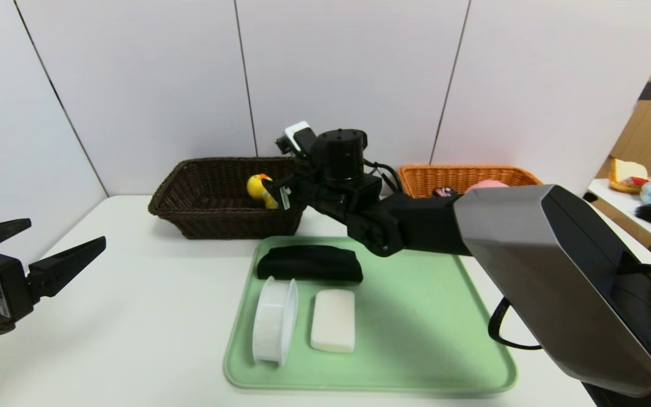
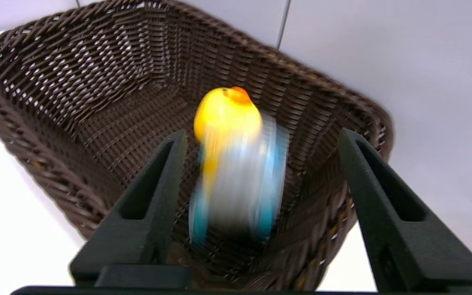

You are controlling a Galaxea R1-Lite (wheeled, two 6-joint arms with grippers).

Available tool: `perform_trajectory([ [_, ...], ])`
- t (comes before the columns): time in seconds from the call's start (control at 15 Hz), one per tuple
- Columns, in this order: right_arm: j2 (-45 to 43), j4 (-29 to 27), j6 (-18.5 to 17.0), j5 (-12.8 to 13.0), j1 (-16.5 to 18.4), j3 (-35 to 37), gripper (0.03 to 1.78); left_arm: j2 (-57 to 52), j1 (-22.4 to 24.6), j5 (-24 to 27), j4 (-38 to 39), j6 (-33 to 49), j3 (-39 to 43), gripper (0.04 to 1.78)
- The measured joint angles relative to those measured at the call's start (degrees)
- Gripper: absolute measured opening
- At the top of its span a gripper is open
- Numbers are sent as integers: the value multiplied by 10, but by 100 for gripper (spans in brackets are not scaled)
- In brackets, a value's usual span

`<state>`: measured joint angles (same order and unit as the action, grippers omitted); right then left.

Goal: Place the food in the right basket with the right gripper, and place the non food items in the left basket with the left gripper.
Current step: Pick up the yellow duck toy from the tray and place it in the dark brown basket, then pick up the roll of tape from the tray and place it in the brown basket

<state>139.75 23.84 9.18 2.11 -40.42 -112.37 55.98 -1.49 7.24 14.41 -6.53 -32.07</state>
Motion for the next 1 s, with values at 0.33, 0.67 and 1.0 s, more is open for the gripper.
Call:
perform_trajectory([
  [0.33, -13, 6, 2, 5, 3, 1, 149, 0, 0, 0, 0, 0, 0, 169],
  [0.67, -110, 11, 2, 54, 20, 52, 159, -1, 0, -1, 1, 3, -1, 169],
  [1.0, -314, 60, 6, 73, 69, 284, 165, -1, 0, 0, 21, 4, 2, 169],
])
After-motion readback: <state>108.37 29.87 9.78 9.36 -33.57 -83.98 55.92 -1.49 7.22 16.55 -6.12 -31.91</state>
